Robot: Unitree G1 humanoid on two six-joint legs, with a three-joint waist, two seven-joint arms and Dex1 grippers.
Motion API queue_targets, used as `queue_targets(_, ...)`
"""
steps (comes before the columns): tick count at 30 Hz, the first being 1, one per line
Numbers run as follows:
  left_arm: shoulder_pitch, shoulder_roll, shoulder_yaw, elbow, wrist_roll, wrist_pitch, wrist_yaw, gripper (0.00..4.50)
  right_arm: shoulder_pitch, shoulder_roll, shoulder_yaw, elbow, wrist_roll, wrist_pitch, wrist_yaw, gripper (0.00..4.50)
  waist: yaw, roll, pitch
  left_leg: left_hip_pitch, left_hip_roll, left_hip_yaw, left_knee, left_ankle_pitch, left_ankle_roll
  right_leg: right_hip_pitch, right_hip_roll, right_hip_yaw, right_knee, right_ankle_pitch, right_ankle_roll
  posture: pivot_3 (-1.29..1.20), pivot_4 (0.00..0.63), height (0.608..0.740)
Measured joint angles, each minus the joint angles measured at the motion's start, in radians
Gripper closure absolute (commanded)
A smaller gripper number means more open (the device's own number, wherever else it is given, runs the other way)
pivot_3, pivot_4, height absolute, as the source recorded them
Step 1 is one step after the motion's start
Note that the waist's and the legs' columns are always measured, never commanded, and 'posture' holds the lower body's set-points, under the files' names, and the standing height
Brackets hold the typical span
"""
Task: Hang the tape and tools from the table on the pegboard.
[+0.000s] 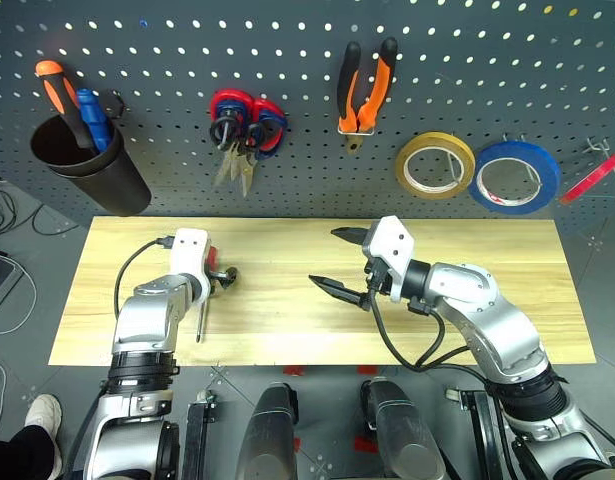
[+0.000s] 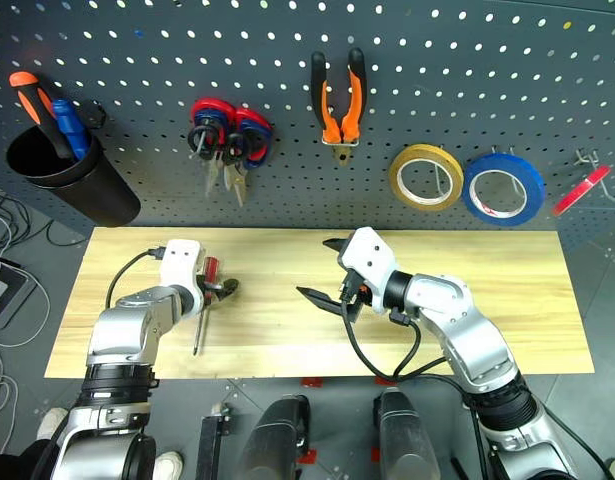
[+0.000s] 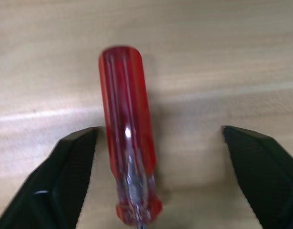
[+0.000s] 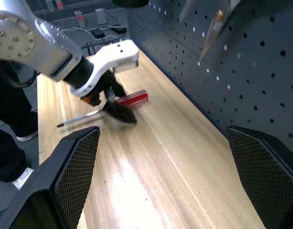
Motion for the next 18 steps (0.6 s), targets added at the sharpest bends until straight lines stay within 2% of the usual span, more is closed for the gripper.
queue_targets(8,-0.011,0.004,-0.010,0.012,0.000,-0.006,0.004,3.57,-0.010,0.008,-0.001,0.009,0.003,0.000,-0.002,0.00,-0.002,0.000,0.002,0.000,0.001,0.000,-0.001,0.000,0.000,0.000,0.000,0.000,-0.001,0.000,0.000,-0.05,0.447,0.740)
queue_targets(11,-0.015,0.004,-0.010,0.019,0.000,-0.009,0.009,3.58,-0.017,0.008,-0.004,0.026,0.002,-0.003,-0.003,0.00,-0.002,0.000,0.002,0.000,0.001,0.000,-0.001,0.000,0.000,0.000,0.000,0.000,-0.001,0.000,0.000,-0.05,0.443,0.740)
queue_targets(18,-0.014,0.012,-0.050,0.024,0.008,-0.053,0.006,3.58,-0.033,0.009,-0.020,0.053,-0.006,-0.029,-0.004,0.00,-0.001,0.000,0.002,0.000,0.001,-0.001,-0.001,0.000,-0.001,0.000,-0.002,-0.001,-0.002,0.000,0.000,-0.04,0.381,0.740)
